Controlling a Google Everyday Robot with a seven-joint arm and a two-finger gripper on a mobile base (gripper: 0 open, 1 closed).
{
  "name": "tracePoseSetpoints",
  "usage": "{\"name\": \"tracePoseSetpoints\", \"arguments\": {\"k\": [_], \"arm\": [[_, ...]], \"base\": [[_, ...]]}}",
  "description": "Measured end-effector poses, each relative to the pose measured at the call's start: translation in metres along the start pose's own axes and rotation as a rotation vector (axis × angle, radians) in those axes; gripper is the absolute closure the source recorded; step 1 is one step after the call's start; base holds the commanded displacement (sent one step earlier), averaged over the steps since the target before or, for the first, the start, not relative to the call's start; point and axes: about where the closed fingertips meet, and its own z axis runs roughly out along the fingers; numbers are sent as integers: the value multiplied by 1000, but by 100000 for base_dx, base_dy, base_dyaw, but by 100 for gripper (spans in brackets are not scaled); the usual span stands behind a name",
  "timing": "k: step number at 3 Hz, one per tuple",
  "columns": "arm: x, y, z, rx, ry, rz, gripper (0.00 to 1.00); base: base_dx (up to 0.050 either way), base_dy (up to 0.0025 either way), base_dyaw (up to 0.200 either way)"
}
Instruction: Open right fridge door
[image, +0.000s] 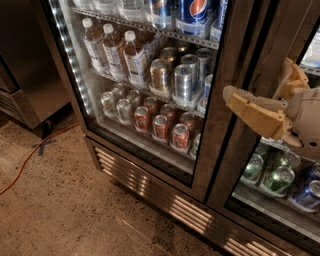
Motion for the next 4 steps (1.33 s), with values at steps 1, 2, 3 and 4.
{"name": "tracePoseSetpoints", "arguments": {"k": [1,2,3,4], "arm": [[0,0,0,0,0,0,100],[0,0,0,0,0,0,100],[0,0,0,0,0,0,100],[0,0,0,0,0,0,100]], "base": [[0,0,0],[-5000,1,-2],[-4999,-2,14],[-4993,-15,103]]}}
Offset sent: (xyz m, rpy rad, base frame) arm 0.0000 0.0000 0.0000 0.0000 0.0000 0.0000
